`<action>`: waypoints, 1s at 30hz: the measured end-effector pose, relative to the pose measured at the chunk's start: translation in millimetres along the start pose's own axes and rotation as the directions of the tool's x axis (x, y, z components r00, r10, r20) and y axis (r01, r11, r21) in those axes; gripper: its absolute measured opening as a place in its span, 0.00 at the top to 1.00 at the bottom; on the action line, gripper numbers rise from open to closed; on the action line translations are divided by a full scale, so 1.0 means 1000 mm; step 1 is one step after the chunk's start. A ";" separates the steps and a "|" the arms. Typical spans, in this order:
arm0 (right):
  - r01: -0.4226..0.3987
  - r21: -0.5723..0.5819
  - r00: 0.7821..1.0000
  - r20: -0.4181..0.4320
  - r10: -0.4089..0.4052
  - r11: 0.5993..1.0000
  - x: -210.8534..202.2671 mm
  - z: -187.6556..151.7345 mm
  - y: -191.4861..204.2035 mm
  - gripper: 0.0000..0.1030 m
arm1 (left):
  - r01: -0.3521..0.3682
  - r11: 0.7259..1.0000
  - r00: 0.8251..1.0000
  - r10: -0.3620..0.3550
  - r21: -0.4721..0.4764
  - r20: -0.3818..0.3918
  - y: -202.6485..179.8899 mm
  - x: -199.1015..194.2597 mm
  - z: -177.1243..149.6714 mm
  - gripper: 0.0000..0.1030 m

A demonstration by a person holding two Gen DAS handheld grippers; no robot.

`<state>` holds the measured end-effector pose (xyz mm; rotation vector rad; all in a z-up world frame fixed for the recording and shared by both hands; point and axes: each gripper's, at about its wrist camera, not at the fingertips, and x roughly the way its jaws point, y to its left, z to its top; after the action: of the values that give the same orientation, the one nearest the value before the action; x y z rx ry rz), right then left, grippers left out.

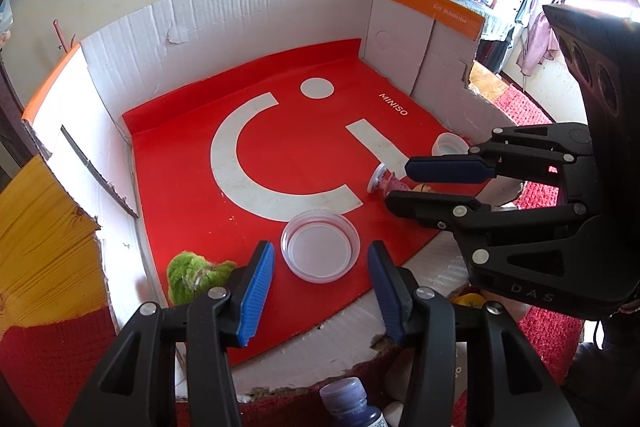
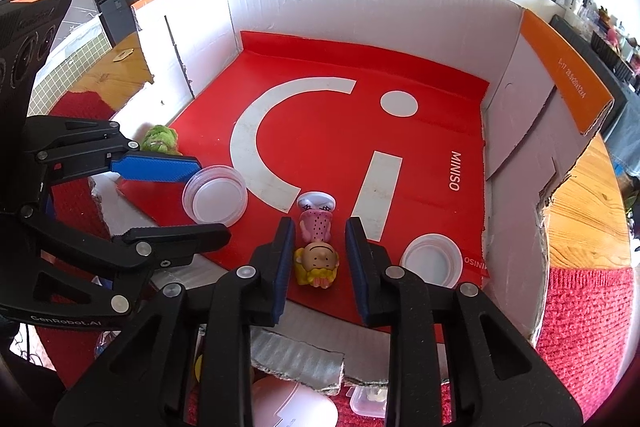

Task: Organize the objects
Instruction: 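Open both tools to release the clear lid and pink doll on the box floor, then withdraw both tools from the box toward the remaining items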

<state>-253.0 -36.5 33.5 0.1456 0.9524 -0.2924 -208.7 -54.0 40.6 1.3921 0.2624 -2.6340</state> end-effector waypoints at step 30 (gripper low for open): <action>0.066 0.068 0.973 0.215 -0.079 0.995 -0.091 -0.030 0.006 0.31 | -0.166 0.961 0.934 0.224 -0.221 0.276 -0.032 -0.102 -0.043 0.25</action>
<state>-324.1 -6.9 91.4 0.1313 0.7325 -0.3968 -124.0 -8.1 103.8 0.8931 0.3140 -2.5272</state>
